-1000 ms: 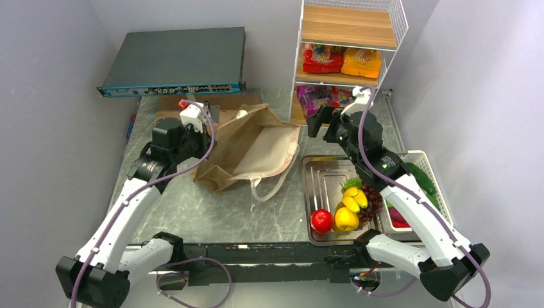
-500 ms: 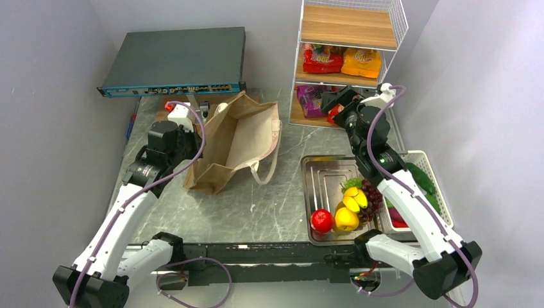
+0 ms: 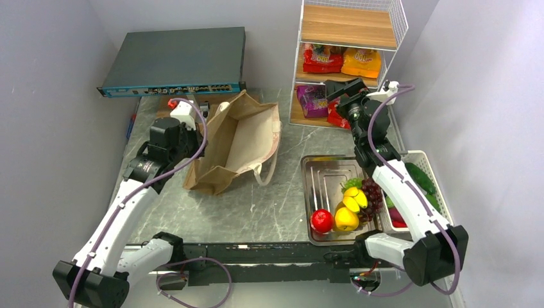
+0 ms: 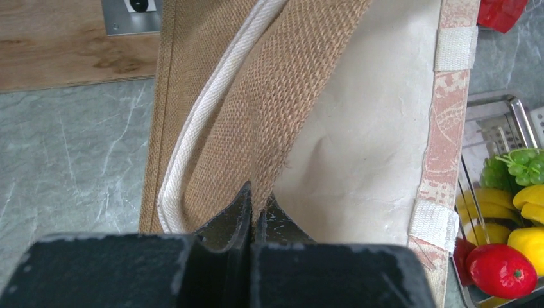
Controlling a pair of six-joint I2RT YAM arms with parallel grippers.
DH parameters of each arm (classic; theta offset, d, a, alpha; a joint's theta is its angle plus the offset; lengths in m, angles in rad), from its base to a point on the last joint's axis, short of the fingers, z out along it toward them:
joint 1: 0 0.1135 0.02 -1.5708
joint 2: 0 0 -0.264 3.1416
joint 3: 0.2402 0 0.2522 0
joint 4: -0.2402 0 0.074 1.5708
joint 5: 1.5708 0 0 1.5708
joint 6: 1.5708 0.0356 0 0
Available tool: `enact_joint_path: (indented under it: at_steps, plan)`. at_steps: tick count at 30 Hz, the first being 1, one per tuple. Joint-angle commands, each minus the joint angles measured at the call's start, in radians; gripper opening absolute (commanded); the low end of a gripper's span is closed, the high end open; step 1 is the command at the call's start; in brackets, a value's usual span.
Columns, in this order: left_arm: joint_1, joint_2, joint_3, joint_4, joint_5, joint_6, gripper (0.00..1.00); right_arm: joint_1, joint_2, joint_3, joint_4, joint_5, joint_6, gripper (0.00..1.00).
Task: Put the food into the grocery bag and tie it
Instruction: Pick up the snack from the shelf.
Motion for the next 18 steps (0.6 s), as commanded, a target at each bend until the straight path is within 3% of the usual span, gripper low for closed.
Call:
enact_joint_path:
  at_steps: [1, 6, 18]
  plan:
    - [-0.033, 0.002, 0.042, 0.022, 0.023, 0.020, 0.00, -0.076, 0.059, -0.013, 0.143, -0.133, 0.156, 0.95]
    - [-0.073, -0.002, 0.034, 0.025, -0.017, 0.039, 0.00, -0.140, 0.133, -0.040, 0.263, -0.199, 0.287, 0.92]
    - [-0.106, 0.018, 0.049, -0.003, -0.064, 0.052, 0.00, -0.186, 0.336, 0.102, 0.269, -0.297, 0.420, 0.84]
